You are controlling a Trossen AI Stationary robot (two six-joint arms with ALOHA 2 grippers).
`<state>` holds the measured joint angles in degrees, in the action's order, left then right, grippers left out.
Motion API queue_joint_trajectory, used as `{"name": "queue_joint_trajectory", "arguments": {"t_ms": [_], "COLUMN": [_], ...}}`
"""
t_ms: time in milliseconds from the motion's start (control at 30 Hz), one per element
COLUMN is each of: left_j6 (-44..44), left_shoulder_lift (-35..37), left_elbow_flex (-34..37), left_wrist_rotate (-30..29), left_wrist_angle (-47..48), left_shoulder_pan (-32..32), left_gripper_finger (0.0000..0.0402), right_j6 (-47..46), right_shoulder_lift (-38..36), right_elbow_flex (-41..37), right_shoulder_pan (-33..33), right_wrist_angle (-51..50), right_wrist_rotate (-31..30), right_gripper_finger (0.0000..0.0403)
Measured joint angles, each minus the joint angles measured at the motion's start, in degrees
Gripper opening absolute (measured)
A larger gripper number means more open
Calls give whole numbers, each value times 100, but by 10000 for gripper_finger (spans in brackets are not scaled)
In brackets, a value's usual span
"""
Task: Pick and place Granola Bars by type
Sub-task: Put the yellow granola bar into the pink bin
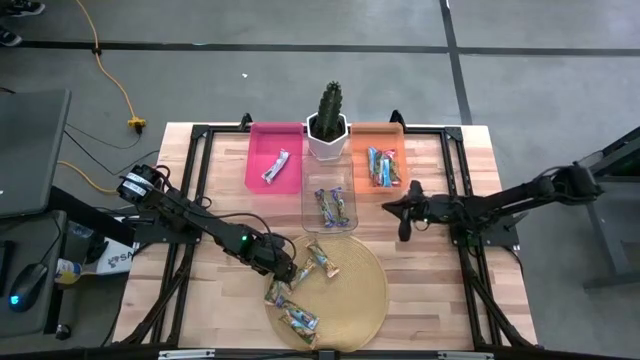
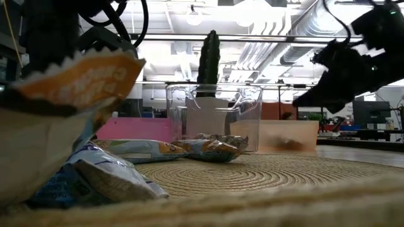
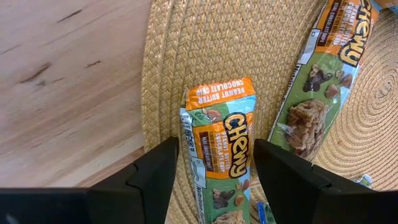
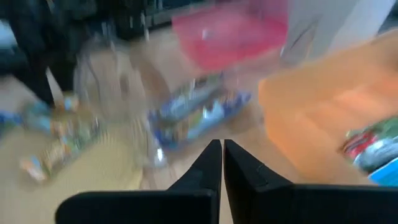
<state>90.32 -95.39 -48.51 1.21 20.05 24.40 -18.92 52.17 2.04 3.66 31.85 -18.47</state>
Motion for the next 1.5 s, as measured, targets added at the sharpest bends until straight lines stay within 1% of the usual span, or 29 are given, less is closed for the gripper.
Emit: {"name": "queue_joint_trajectory", "arguments": {"t_ms": [33,100,267,500,733,900,1033,1133,1267,1367,1500], "left_j6": [0,0,20,20,20,20,17,11,-7,-7,-104], "left_shoulder_lift": [0,-2,-1,-2,-2,-2,-2,-2,-2,-2,-2], "left_elbow_flex": [1,2,4,2,2,2,4,4,6,9,11], "left_wrist_rotate": [0,2,-2,-7,-24,25,61,77,79,81,96], "left_wrist_angle": [0,2,7,17,30,28,10,7,7,15,24], "left_shoulder_pan": [0,0,0,0,0,-2,-2,-2,-2,-2,-2], "left_gripper_finger": [213,213,213,213,213,213,213,213,209,190,152], "right_j6": [-23,-57,-33,83,96,185,142,90,-45,-55,-55], "right_shoulder_lift": [-143,-443,-1032,-1840,-2855,-3667,-4120,-4295,-4327,-4322,-4322], "right_elbow_flex": [-133,-148,-148,-148,-148,-150,-150,-150,-150,-150,-152], "right_shoulder_pan": [2,2,2,4,4,2,2,3,4,2,2], "right_wrist_angle": [203,9,-590,-700,-1327,-1860,-2338,-2585,-2721,-2737,-2747], "right_wrist_rotate": [-65,-176,-68,-65,-45,-241,-330,-281,-261,-255,-252], "right_gripper_finger": [0,0,0,0,0,0,0,0,0,0,0]}}
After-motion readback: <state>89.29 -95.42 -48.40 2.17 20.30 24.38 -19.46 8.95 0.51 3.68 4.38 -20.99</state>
